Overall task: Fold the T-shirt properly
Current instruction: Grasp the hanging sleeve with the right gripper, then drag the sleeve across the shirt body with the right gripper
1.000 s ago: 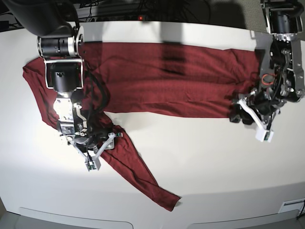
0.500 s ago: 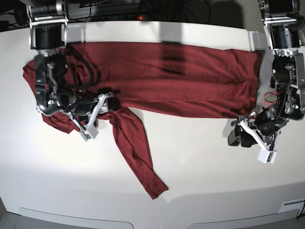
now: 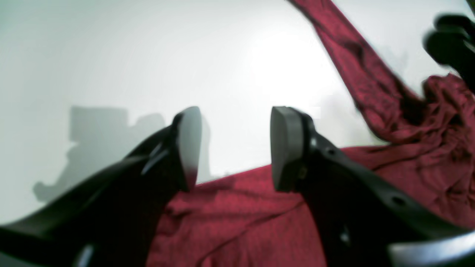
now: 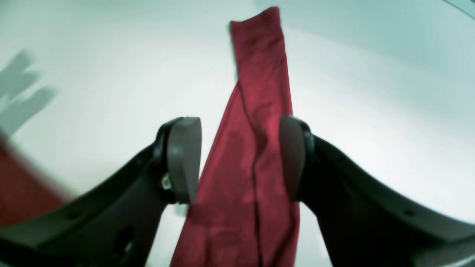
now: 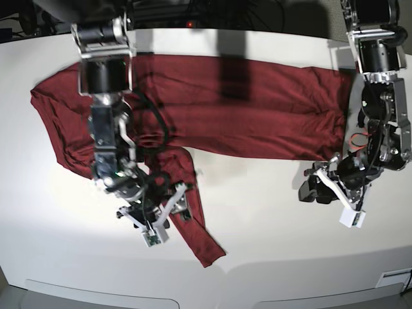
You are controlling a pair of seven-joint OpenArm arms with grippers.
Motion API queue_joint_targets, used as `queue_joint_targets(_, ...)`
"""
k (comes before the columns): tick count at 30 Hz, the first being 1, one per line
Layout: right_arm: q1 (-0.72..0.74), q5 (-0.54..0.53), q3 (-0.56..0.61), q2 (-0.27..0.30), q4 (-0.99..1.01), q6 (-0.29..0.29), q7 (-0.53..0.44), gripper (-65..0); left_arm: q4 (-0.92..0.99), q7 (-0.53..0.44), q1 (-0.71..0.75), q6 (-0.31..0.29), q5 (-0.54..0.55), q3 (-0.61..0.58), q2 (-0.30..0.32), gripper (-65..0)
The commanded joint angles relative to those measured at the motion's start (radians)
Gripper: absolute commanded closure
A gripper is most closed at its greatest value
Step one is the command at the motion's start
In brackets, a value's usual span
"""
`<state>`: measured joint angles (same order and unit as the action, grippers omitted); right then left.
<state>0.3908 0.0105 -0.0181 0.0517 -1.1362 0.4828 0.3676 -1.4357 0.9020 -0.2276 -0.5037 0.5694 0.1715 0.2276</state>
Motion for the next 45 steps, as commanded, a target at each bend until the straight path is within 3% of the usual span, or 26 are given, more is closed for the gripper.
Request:
queue_joint_targets(1,0.061,0.032,-0.003,0.0,0.048,-0.058,-0.038,-32.9,-0.02,-0.006,-0.022,-0.005,0.016,0.003,0.008,-29.0)
queue_joint_targets(3,0.122,0.078,-0.003,-0.005,0.176,-0.157,-0.058,-32.9,-0.02,0.011,-0.022,-0.005,0.016,0.003,0.008,-29.0)
queue_joint_targets(5,0.172,0.095,-0.003,-0.004,0.278,-0.204,-0.064,-32.9,-0.02,0.014,-0.022,-0.005,0.016,0.003,0.008,-29.0)
queue_joint_targets(14,0.226,0.088,-0.003,-0.007,0.488,-0.202,-0.026,-29.0,-0.02,0.014,-0.022,-0.005,0.015,0.003,0.008,-29.0)
queue_joint_targets(16,0.22,0.087,0.0,-0.008,0.5,-0.165,-0.015,-29.0,-0.02,0.013,-0.022,-0.005,0.016,0.003,0.008,-29.0)
queue_joint_targets(19,0.206,0.087,0.02,-0.008,0.5,-0.033,0.0,-29.0,-0.02,0.008,-0.022,-0.005,0.016,0.003,0.008,-29.0)
queue_joint_targets(21,0.199,0.079,0.065,-0.01,0.5,0.023,0.005,-29.0,-0.02,0.005,-0.022,-0.005,0.016,0.003,0.008,-29.0)
queue_joint_targets(26,0.188,-0.01,0.283,-0.011,0.499,0.12,0.019,-29.0,-0.02,0.003,-0.022,-0.005,0.015,0.003,0.008,-29.0)
queue_joint_targets(31,0.188,-0.018,0.483,-0.038,0.483,0.196,0.041,-29.0,-0.02,0.003,-0.022,-0.005,0.015,0.003,0.008,-29.0)
queue_joint_targets(35,0.188,-0.019,0.568,-0.076,0.451,0.215,0.052,-29.0,-0.02,0.002,-0.022,-0.005,0.015,0.003,0.008,-29.0)
queue_joint_targets(40,0.188,-0.022,0.588,-0.127,0.398,0.215,0.071,-29.0,-0.02,0.003,-0.022,-0.005,0.015,0.003,0.008,-29.0)
queue_joint_targets(45,0.188,-0.044,0.587,-0.089,0.304,0.215,0.081,-29.0,-0.02,0.003,-0.022,-0.005,0.014,0.003,0.008,-29.0)
